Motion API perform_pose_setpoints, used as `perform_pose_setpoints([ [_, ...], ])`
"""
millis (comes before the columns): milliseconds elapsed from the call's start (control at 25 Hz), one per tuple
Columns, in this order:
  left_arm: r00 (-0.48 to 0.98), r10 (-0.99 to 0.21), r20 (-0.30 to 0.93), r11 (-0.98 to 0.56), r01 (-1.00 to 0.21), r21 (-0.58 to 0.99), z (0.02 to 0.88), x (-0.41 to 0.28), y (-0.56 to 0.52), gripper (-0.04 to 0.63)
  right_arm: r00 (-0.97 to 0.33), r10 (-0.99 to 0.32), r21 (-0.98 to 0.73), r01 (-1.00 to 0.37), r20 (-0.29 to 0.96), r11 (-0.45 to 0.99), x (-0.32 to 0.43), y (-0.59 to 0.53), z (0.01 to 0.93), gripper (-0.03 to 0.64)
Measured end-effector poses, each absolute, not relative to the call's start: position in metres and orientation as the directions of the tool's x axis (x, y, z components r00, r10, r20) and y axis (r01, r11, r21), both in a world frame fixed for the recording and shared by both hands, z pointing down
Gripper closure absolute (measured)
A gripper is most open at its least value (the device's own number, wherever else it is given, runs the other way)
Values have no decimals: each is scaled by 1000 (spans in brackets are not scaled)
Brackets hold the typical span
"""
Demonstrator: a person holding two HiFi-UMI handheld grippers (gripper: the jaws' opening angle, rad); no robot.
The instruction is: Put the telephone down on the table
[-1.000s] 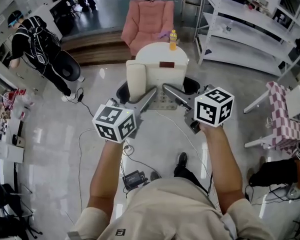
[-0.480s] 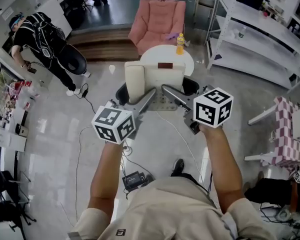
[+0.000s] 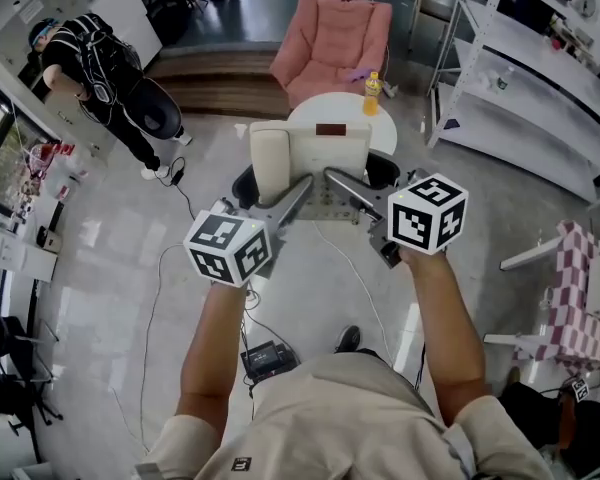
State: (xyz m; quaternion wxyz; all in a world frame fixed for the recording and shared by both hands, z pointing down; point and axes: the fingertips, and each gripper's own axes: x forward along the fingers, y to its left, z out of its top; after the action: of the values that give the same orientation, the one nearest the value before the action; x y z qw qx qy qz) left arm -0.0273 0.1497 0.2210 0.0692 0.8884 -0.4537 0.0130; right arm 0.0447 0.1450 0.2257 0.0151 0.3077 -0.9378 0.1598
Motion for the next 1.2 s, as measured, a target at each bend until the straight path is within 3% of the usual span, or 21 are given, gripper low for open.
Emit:
perform_pose_setpoints([
  [720, 593, -795, 127, -587, -805, 86, 222, 69, 111, 233, -805, -584, -314, -584, 104, 749, 140, 108, 227, 356],
  [1200, 657, -742, 136, -650, -754, 96, 224, 85, 88, 235, -751, -650, -326, -646, 114, 690, 157, 90, 228, 356],
])
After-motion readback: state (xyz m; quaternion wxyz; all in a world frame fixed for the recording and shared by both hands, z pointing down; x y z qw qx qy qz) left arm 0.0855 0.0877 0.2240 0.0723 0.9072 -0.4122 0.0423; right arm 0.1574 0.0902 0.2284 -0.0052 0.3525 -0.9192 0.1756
